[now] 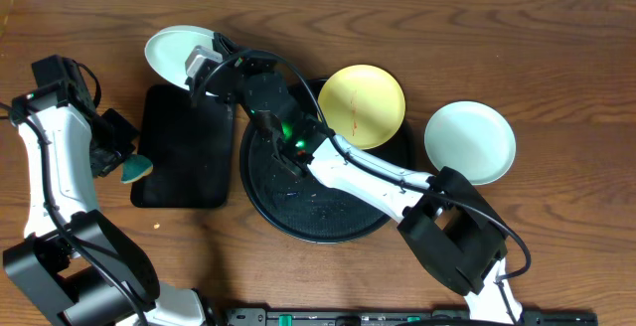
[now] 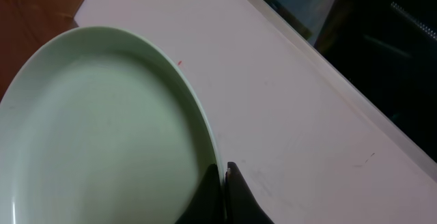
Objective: Clean dirty plates on tray and stack at the side
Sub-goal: 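Lift the blue plate with the right gripper and swing it right, then lower the blue plate onto the other blue plate and release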
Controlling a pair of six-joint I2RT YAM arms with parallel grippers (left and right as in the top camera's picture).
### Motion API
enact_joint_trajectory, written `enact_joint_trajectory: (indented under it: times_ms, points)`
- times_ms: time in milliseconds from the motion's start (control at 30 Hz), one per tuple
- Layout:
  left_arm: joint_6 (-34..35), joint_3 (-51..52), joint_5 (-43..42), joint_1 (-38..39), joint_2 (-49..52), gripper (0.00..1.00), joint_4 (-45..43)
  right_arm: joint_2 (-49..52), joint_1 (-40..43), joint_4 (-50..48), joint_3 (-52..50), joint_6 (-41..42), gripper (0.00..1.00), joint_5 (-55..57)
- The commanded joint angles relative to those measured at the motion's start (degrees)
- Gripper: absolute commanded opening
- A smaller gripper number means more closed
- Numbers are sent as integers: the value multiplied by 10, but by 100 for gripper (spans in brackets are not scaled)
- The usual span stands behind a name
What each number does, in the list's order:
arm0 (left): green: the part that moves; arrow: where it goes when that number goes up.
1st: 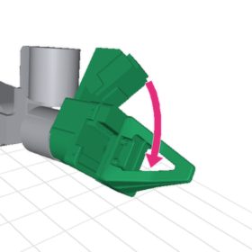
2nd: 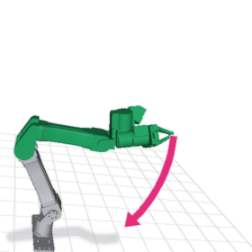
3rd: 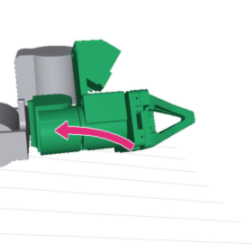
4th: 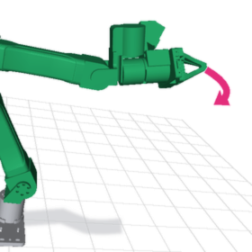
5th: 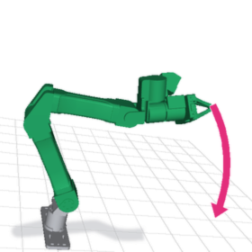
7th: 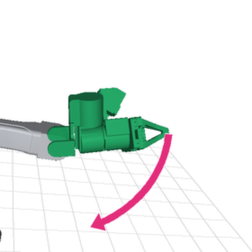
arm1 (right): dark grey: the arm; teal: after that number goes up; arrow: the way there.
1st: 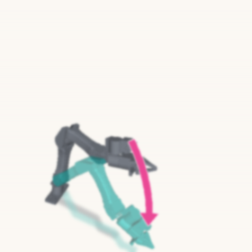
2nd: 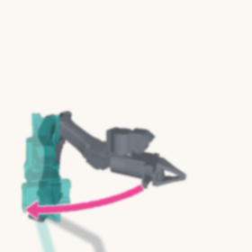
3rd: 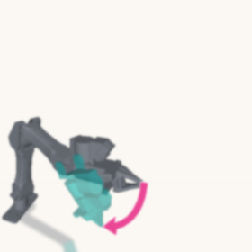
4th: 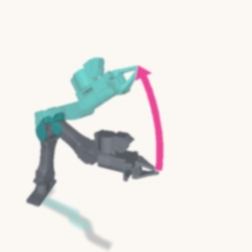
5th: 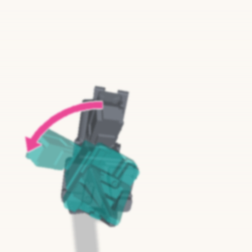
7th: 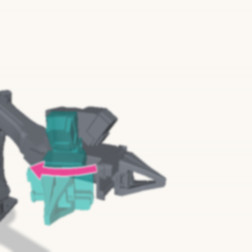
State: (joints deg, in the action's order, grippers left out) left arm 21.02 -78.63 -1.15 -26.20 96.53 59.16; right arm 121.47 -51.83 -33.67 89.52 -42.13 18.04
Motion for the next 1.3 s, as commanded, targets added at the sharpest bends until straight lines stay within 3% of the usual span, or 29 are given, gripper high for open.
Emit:
enact_joint_trajectory:
  times_ms: [0,167,400,533,733,967,1267]
  points:
    - [5,-12,3,-1,-12,7,2,-8,0,0,8,-8,1,6]
    - [5,-12,3,-1,-12,8,2,-8,0,46,8,72,1,35]
    - [5,-12,3,-1,-12,7,2,-31,2,135,8,272,1,70]
    - [5,-12,3,-1,-12,7,2,-82,19,232,8,407,1,69]
    - [5,-11,3,-1,-12,7,2,-162,66,386,8,532,1,0]
    - [5,-11,3,-1,-12,7,2,-271,187,579,8,596,1,-129]
    - [5,-11,3,-1,-12,7,2,-367,381,806,8,621,1,-136]
